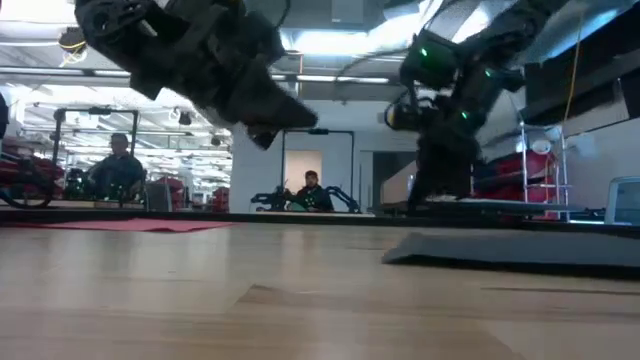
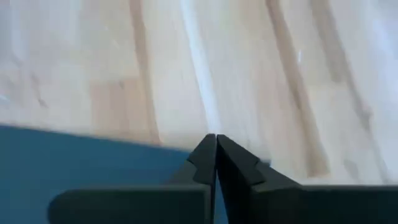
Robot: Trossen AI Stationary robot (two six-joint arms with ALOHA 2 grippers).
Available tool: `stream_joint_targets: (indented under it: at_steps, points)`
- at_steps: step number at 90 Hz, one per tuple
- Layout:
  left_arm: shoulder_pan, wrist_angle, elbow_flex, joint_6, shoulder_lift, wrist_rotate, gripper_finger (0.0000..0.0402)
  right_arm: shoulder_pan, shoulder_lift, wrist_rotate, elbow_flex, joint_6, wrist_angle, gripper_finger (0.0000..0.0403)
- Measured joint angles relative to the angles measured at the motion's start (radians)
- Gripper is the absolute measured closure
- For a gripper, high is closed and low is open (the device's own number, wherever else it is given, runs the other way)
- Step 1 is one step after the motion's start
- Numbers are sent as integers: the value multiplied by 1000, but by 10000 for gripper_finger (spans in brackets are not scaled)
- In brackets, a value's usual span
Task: Organize paper
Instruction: Move the black paper to the top center of the table
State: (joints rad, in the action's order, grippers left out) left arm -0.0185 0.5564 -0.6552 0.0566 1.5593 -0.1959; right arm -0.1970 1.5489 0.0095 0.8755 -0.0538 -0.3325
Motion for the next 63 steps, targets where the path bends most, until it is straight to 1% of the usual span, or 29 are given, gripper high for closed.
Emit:
stream_joint_targets:
  at_steps: [12, 21, 33, 54, 63]
  points:
    - [3, 2, -52, -57, 49, 0, 402, 1, -36, 4, 92, -3, -167, 403]
    - [11, -2, -89, -72, 127, -1, 402, 1, -75, 19, 154, 0, -303, 403]
    - [29, 17, -152, -84, 244, 0, 402, 1, -137, 42, 201, 1, -434, 403]
    - [53, 47, -304, -116, 400, -8, 402, 1, -283, 114, 210, 40, -511, 403]
    - [57, -6, -394, -149, 463, -8, 402, 1, -326, 130, 209, 52, -510, 403]
